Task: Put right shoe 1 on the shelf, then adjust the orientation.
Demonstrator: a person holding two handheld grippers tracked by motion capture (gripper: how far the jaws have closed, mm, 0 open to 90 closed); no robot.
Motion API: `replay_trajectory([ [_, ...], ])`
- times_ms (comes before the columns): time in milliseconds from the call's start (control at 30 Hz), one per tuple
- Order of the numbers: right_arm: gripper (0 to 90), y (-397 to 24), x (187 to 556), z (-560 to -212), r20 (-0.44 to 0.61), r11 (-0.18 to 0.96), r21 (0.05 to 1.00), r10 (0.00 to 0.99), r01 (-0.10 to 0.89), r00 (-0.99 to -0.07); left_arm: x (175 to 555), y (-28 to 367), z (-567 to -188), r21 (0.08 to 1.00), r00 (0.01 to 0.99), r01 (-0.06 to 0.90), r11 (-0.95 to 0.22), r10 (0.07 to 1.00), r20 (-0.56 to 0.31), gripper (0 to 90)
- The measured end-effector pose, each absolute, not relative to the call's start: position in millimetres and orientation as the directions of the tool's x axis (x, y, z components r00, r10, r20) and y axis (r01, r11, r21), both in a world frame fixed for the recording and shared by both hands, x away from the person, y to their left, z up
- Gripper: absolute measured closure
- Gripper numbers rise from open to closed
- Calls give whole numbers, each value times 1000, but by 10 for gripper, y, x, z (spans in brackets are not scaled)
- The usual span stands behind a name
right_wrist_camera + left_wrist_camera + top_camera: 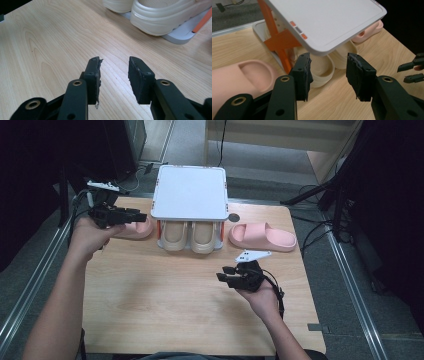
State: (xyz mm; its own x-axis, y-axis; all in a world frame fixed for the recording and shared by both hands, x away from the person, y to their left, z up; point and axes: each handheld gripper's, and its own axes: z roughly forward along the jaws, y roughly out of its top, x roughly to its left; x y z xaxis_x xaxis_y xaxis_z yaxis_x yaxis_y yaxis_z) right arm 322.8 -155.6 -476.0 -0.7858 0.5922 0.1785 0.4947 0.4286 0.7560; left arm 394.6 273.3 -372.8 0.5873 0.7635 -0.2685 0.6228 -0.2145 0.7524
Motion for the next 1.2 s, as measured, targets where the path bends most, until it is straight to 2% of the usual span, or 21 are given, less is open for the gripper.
replay_trajectory([
  [367,622,-1621,3353,-4710,157,429,764,600,481,-784,3831,3017,-3888,757,559,625,-190,786,-264,521],
  [600,623,-1758,3450,-4680,183,392,771,618,502,-764,3831,3183,-4034,751,539,636,-177,799,-268,506],
  [1200,623,-1813,3384,-4702,186,405,754,622,517,-760,4095,3682,-4499,716,466,679,-162,849,-250,524],
])
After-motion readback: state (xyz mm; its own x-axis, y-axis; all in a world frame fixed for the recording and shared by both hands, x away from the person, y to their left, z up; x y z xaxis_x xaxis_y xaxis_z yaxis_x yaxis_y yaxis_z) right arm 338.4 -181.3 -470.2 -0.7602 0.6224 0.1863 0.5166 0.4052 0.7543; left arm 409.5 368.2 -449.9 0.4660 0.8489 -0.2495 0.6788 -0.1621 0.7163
